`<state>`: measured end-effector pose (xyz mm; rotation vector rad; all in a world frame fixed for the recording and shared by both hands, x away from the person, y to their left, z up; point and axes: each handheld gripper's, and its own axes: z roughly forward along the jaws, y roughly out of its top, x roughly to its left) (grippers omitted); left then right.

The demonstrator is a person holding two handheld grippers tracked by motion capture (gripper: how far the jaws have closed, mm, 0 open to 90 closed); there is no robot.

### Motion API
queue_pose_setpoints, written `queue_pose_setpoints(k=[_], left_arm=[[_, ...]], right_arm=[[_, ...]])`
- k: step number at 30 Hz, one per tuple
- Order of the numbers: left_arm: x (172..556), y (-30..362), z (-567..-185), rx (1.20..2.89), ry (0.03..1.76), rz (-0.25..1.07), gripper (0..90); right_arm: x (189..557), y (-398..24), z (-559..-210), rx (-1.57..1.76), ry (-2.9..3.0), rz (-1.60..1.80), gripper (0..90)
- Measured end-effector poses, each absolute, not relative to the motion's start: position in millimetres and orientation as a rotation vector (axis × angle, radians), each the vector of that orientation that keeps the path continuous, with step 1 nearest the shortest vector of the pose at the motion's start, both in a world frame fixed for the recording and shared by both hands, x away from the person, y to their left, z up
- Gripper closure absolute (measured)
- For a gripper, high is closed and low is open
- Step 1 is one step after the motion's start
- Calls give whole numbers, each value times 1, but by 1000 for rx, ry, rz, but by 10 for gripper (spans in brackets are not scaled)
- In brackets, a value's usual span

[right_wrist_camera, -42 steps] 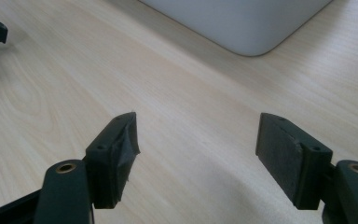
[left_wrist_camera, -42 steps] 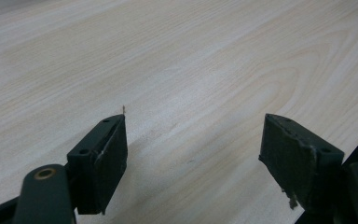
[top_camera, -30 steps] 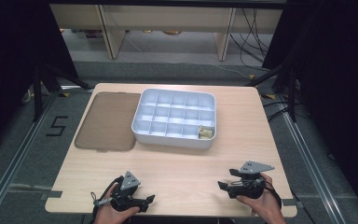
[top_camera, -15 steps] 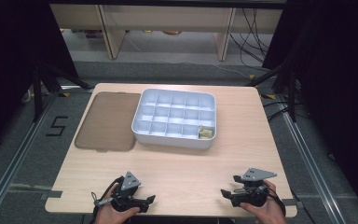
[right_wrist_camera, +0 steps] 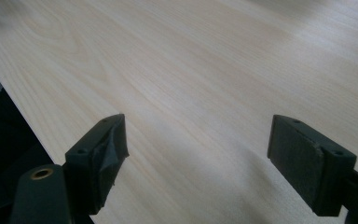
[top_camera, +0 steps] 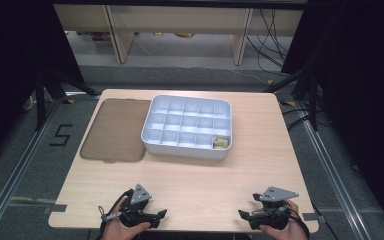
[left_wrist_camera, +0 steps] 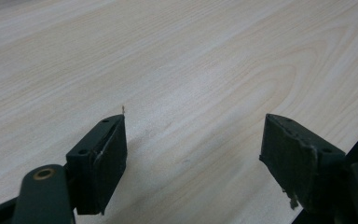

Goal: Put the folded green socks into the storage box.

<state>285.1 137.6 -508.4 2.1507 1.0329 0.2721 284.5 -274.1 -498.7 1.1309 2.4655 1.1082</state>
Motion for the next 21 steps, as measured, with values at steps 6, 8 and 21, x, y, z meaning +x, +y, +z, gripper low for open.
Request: queue_pose_setpoints(k=[6,8,21], left_arm=[[285,138,-508,2152,1032,273,222],[285,138,-508,2152,1032,273,222],[285,137,-509,2148,1039,264,222]], right_arm=[[281,-275,-497,1129,2455,1095,201],[281,-275,-497,1121,2449,1092,201],[283,-279,-497,1111,2474,1117,201]])
